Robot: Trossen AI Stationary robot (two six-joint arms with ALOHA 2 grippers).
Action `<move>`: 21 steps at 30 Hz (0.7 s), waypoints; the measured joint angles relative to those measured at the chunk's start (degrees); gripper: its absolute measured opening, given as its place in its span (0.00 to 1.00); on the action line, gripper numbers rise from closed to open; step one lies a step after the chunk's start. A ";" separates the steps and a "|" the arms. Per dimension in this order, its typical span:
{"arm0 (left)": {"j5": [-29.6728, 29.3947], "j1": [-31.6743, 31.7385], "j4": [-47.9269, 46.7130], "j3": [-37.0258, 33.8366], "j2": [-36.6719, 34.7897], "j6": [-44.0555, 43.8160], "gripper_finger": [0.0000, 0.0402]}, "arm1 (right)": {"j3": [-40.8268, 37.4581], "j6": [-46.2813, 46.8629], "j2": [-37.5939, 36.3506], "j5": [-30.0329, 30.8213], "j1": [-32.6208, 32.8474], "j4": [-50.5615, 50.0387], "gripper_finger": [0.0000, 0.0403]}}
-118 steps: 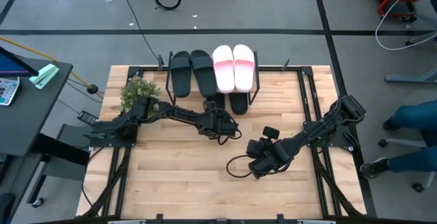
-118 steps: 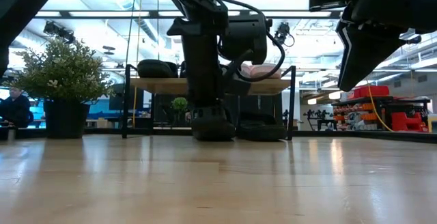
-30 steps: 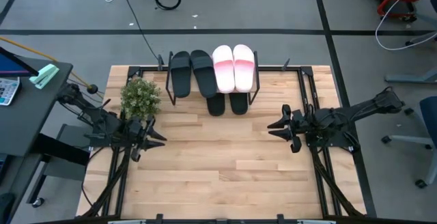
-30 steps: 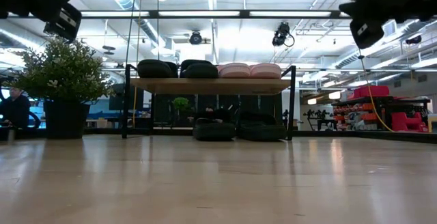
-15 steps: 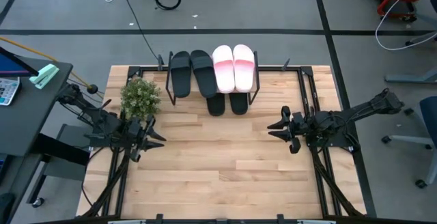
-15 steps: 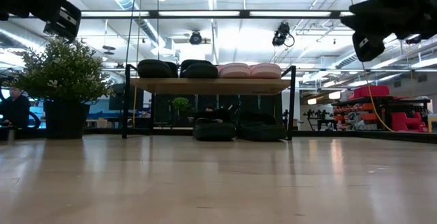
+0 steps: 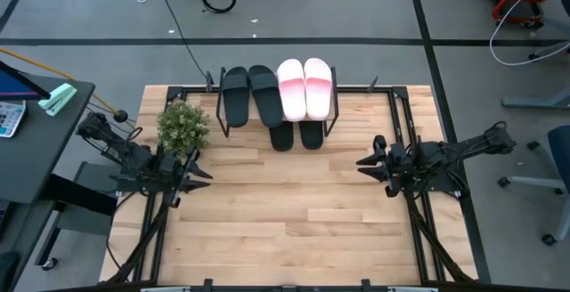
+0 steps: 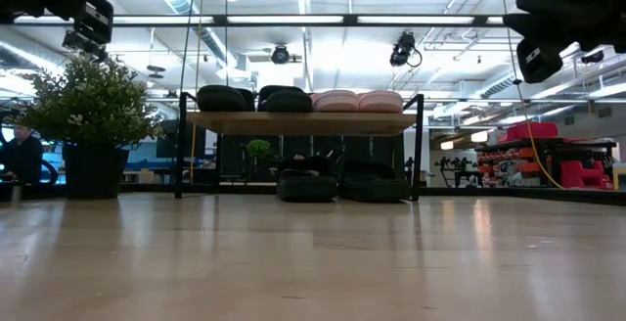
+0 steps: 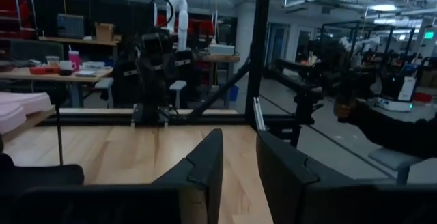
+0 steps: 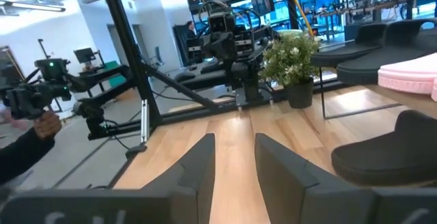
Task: Pick and place slides into the shelf
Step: Return to Home Position
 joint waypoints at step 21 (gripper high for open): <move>0.00 0.00 2.01 -6.06 -1.17 -2.46 0.24 | -4.17 3.74 -1.51 2.30 0.11 -5.90 0.27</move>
